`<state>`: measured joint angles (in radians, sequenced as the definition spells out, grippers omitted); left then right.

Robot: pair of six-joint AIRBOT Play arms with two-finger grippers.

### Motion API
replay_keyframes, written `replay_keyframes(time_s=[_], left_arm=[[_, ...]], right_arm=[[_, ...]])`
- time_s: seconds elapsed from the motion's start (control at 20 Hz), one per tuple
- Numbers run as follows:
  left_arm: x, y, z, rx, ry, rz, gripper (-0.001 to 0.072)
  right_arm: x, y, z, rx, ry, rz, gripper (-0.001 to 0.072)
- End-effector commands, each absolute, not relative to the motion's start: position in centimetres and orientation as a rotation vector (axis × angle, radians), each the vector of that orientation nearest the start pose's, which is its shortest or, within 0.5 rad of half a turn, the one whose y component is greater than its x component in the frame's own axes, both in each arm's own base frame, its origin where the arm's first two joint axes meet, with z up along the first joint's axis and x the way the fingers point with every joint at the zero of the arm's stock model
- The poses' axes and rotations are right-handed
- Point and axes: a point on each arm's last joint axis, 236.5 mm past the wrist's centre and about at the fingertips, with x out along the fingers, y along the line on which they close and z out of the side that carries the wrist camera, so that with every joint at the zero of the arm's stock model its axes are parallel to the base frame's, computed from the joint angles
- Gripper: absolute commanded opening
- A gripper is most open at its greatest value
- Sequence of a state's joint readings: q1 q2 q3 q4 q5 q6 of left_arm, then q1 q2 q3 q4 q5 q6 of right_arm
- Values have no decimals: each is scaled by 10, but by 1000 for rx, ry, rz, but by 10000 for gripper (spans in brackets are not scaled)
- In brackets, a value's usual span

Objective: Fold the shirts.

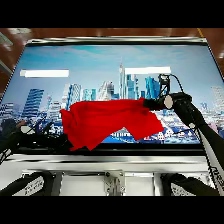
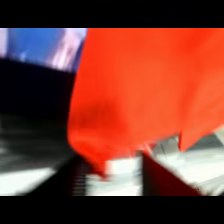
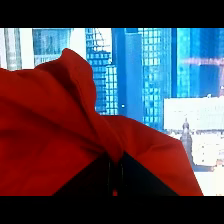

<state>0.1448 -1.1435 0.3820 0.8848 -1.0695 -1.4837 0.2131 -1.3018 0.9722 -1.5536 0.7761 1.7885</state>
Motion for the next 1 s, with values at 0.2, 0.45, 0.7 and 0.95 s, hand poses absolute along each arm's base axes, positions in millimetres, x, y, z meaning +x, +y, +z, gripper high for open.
replay_keyframes(time_s=[0.2, 0.45, 0.7, 0.95], left_arm=[[238, -99, -104, -700, 1488, -110, 37], [347, -42, 180, -242, 664, -160, 37], [243, -28, 518, -167, -144, -135, 37], [147, -41, 590, -135, -336, -171, 37]], right_arm=[[394, 89, -38, 30, 1150, 110, 57], [414, 86, 116, -63, 797, 174, 58], [333, 63, 411, -2, 65, 176, 57], [201, 33, 524, 41, -276, 170, 58]])
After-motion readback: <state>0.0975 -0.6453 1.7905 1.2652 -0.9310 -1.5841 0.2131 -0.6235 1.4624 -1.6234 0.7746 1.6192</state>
